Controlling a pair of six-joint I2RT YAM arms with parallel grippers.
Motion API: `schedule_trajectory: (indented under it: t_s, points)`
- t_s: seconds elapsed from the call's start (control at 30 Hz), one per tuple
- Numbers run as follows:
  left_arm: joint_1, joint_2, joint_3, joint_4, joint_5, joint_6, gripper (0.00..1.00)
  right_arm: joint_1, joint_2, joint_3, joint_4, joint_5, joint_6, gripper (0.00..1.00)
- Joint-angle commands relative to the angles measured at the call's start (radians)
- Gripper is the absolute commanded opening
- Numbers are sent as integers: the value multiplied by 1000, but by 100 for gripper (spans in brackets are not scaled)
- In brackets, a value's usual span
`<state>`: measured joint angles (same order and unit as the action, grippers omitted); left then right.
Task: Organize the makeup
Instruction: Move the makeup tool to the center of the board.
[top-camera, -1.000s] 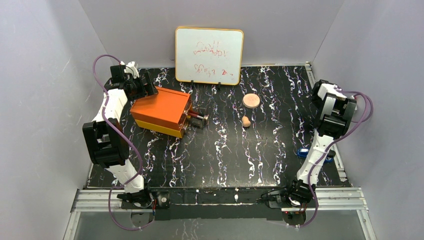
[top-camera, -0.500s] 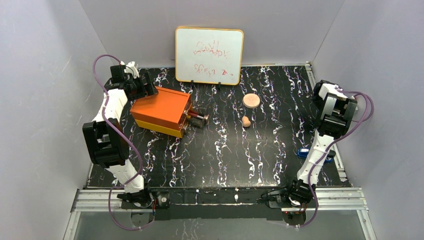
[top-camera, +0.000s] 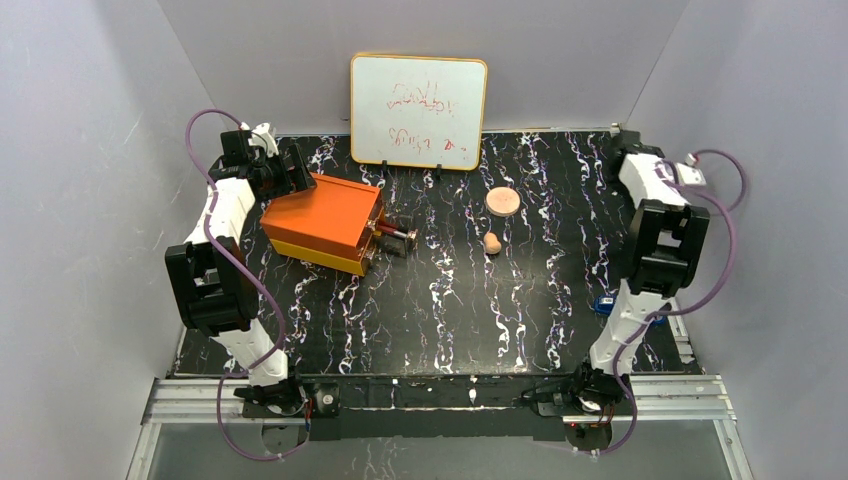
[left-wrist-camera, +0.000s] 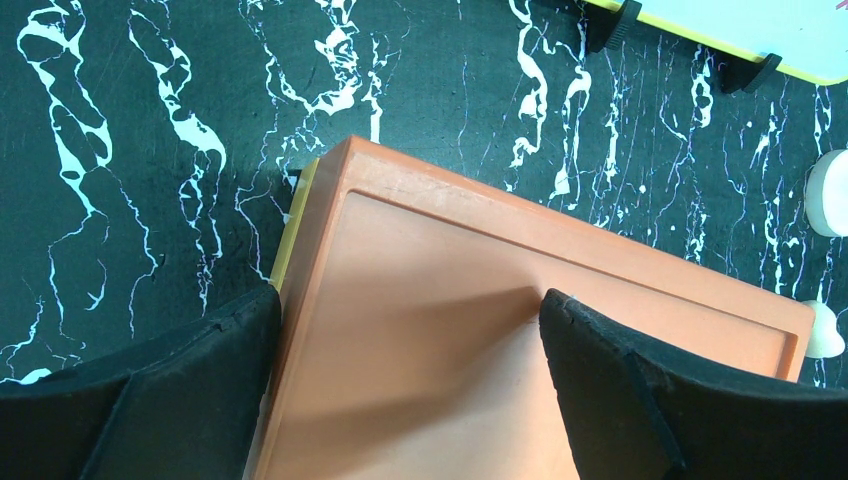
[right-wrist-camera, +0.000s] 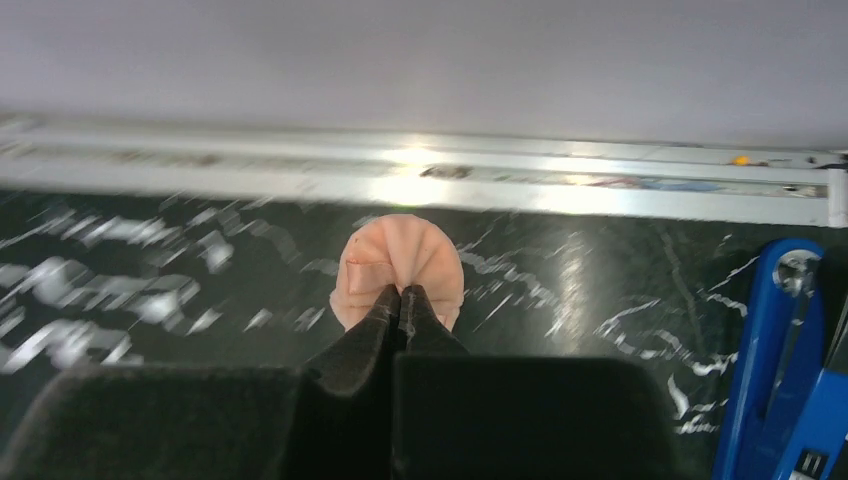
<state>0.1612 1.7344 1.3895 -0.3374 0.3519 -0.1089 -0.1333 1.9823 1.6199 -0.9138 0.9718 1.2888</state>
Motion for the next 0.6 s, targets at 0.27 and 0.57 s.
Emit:
schedule_trajectory:
  t_s: [0.27,0.57]
  points:
    - [-43,12,-46,-189,-52,43,96,447,-143,14,271,-4,-422,1]
    - [-43,7,-51,-189,-67,46,96,622,-219,-70,594,-565,-837,1]
